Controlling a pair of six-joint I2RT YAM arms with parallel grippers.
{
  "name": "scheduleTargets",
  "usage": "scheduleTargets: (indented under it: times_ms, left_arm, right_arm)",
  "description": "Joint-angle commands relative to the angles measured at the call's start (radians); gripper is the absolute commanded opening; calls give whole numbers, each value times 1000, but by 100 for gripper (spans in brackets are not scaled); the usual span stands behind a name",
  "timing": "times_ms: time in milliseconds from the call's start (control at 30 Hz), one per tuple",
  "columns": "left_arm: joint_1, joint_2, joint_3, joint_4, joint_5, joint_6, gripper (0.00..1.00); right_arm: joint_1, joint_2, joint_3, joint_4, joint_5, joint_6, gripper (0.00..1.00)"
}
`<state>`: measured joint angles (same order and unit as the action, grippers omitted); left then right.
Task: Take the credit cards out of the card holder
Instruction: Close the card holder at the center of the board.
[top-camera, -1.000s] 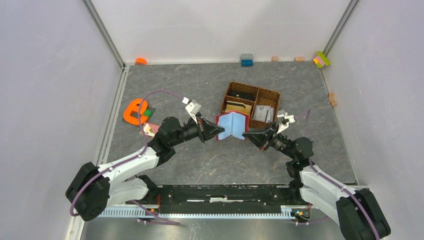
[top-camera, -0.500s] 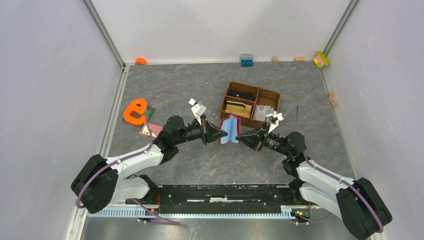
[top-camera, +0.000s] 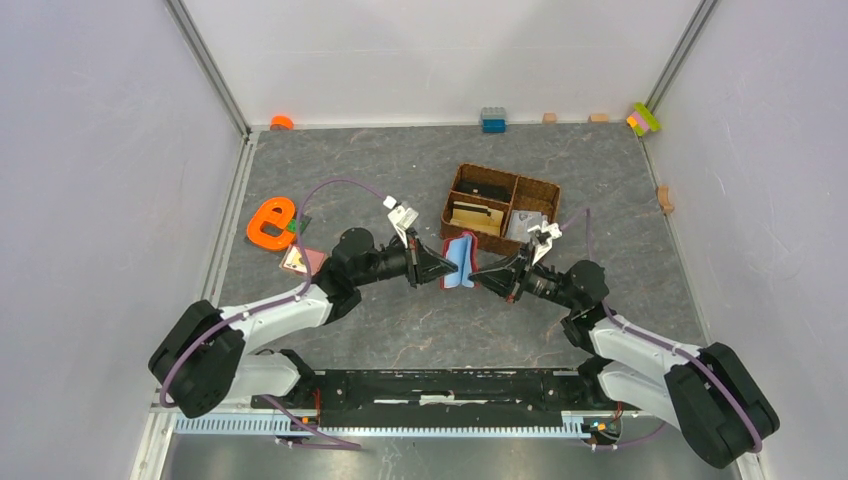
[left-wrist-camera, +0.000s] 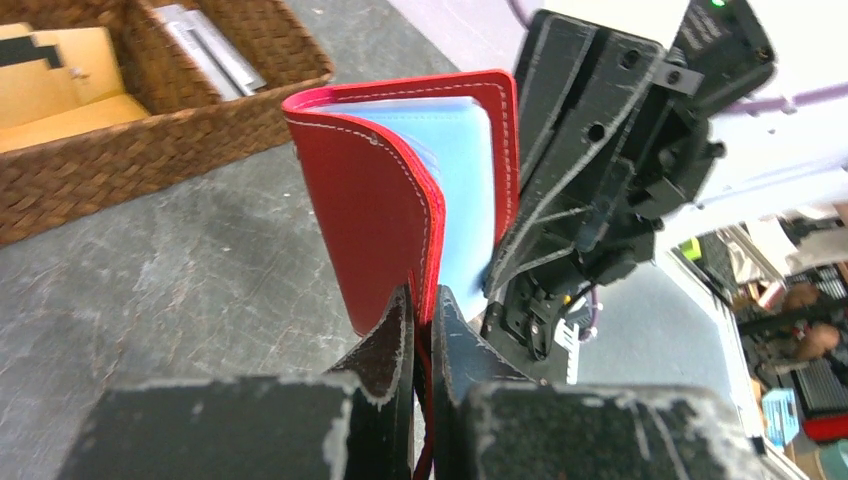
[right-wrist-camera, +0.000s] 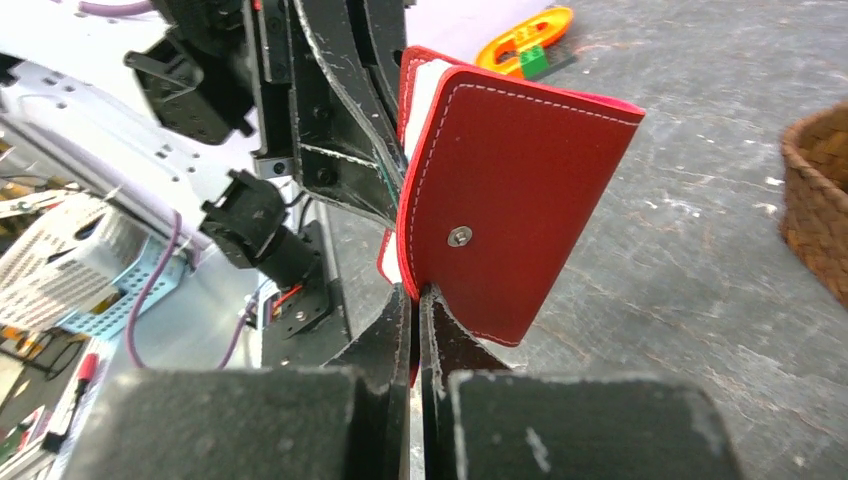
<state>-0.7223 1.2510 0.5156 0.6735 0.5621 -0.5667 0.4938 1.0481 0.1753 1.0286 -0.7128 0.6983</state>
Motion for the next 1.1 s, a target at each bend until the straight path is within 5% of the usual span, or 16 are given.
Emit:
scheduleTargets:
  times_ms: [0,133,533,800,867,1067]
  left_arm:
    - [4,1,75,-133,-155,-17,2]
    - [34,97,126,-213,-129,-53,2]
    - [31,417,300,-407,-83,-75,8]
    - [28,444,345,-555,-189,-48,55]
    - [29,418,341,-581,-232,-38,62]
    - [59,309,288,-600,-337,-53,77]
  right_arm:
    - [3,-57,65,-189,112,-122,0]
    - [3,-70,134,-486,283,-231,0]
    - [67,186,266,-679,357,-276,1]
    - [147,285,306,-685,409,-299,30]
    - [166,299,304,-657,405,-299,41]
    - [220,296,309,-610,406,-339,53]
